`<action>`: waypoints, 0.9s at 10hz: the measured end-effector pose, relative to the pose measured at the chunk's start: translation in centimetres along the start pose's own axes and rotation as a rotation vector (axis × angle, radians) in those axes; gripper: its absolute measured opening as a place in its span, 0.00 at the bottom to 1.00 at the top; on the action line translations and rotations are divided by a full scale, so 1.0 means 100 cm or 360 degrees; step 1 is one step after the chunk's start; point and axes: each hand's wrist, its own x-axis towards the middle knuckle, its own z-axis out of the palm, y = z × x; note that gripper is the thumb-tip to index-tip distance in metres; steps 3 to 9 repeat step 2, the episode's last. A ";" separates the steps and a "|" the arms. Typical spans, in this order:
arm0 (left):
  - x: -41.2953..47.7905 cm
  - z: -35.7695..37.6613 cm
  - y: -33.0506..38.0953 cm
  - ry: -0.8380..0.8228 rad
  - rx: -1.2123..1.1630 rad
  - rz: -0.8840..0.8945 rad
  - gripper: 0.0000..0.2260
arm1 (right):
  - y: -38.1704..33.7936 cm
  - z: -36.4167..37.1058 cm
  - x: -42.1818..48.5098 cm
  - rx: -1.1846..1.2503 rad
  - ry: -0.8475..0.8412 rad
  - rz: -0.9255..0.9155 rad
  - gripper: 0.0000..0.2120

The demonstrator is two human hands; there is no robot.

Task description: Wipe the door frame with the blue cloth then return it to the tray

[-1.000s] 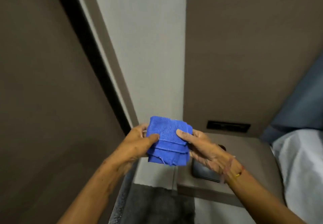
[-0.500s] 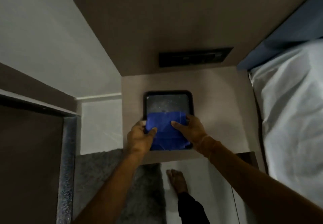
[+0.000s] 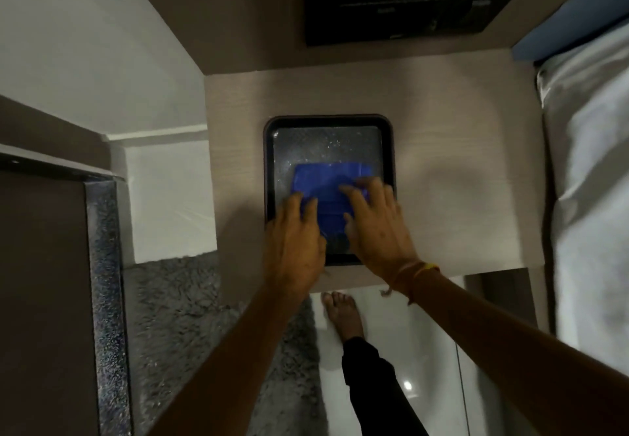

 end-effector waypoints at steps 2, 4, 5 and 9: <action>-0.017 -0.032 -0.010 -0.0156 0.0150 0.0079 0.27 | -0.024 -0.009 -0.013 -0.0399 -0.0344 -0.0019 0.29; -0.017 -0.032 -0.010 -0.0156 0.0150 0.0079 0.27 | -0.024 -0.009 -0.013 -0.0399 -0.0344 -0.0019 0.29; -0.017 -0.032 -0.010 -0.0156 0.0150 0.0079 0.27 | -0.024 -0.009 -0.013 -0.0399 -0.0344 -0.0019 0.29; -0.017 -0.032 -0.010 -0.0156 0.0150 0.0079 0.27 | -0.024 -0.009 -0.013 -0.0399 -0.0344 -0.0019 0.29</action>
